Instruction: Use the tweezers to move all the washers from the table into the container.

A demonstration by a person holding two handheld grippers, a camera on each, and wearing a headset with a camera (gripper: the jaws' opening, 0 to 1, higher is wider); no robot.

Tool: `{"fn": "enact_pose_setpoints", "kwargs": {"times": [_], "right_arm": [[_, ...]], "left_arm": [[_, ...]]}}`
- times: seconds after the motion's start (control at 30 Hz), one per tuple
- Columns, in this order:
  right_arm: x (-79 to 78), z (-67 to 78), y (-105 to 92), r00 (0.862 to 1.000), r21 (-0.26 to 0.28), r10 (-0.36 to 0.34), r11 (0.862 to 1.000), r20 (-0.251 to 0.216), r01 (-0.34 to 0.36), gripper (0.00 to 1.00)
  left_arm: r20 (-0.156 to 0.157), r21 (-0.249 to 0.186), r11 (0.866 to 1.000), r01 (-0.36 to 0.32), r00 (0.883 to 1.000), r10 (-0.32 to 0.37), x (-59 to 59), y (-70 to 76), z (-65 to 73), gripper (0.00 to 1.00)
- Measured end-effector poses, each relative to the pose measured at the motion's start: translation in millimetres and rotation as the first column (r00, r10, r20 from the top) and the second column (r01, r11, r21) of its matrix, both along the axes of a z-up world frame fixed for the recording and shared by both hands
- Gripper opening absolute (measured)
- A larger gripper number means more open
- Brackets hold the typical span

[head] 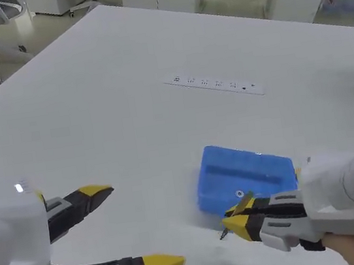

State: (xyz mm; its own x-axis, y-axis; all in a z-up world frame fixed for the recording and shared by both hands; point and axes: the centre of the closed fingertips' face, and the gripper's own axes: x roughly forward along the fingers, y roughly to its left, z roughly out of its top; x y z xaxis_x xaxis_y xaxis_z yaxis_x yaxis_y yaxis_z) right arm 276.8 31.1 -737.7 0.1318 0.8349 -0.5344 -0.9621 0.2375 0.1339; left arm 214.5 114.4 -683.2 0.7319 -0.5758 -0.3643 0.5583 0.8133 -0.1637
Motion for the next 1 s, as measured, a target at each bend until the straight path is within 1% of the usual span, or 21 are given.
{"fn": "enact_pose_setpoints", "kwargs": {"times": [0.13,0.23,0.3,0.37,0.4,0.47,0.5,0.63,0.7,0.77,0.87,0.93,1.0], "right_arm": [[15.0,12.8,0.0,0.999,0.036,-0.043,0.998,0.008,0.043,0.03],[29.2,21.0,1.8,0.997,0.063,-0.073,0.995,0.011,0.072,0.03],[38.1,23.3,2.8,0.996,0.068,-0.088,0.994,0.015,0.087,0.03],[45.3,25.7,4.5,0.995,0.070,-0.103,0.992,0.019,0.101,0.03],[47.8,26.6,5.4,0.994,0.070,-0.106,0.992,0.022,0.104,0.03],[52.8,27.5,7.3,0.994,0.066,-0.110,0.992,0.028,0.108,0.03],[61.3,26.0,7.4,0.993,0.061,-0.113,0.992,0.034,0.110,0.03],[70.4,23.4,12.3,0.993,0.049,-0.115,0.992,0.041,0.113,0.03],[75.1,19.3,14.5,0.992,0.038,-0.116,0.993,0.040,0.115,0.03],[81.8,10.2,15.7,0.992,0.014,-0.125,0.992,0.035,0.125,0.03],[85.7,-1.7,15.9,0.991,-0.014,-0.133,0.991,0.016,0.133,0.03],[85.9,-4.2,16.7,0.990,-0.011,-0.138,0.990,0.001,0.138,0.03],[86.0,-7.9,16.6,0.991,-0.024,-0.137,0.990,0.001,0.137,0.03]], "left_arm": [[-0.001,0.008,1.000,0.005,1.000,-0.005,-1.4,-1.9,0.2,0.86],[0.002,0.024,1.000,0.000,1.000,0.000,-5.0,-0.9,-1.8,0.86],[-0.010,0.018,1.000,-0.002,1.000,0.003,-6.5,-0.1,-4.7,0.86],[-0.016,0.024,1.000,-0.001,1.000,0.002,-7.3,0.7,-6.4,0.86],[-0.016,0.032,0.999,-0.002,1.000,0.003,-7.3,1.8,-6.9,0.86],[-0.015,0.030,1.000,-0.008,1.000,0.009,-6.6,4.1,-5.5,0.86],[-0.014,0.028,1.000,-0.013,1.000,0.014,-5.9,5.5,-4.7,0.86],[-0.008,0.025,0.999,-0.035,0.999,0.035,-2.9,10.6,-2.8,0.86],[-0.007,0.026,0.999,-0.037,0.999,0.038,-2.7,11.1,-2.8,0.86],[-0.010,0.026,0.999,-0.041,0.999,0.041,-3.2,11.7,-3.5,0.86],[-0.018,0.024,0.999,-0.046,0.999,0.047,-4.6,12.7,-5.5,0.86],[-0.023,0.026,0.998,-0.050,0.998,0.051,-5.0,13.7,-6.9,0.86],[-0.027,0.027,0.998,-0.055,0.998,0.056,-4.9,15.0,-7.9,0.86]]}}
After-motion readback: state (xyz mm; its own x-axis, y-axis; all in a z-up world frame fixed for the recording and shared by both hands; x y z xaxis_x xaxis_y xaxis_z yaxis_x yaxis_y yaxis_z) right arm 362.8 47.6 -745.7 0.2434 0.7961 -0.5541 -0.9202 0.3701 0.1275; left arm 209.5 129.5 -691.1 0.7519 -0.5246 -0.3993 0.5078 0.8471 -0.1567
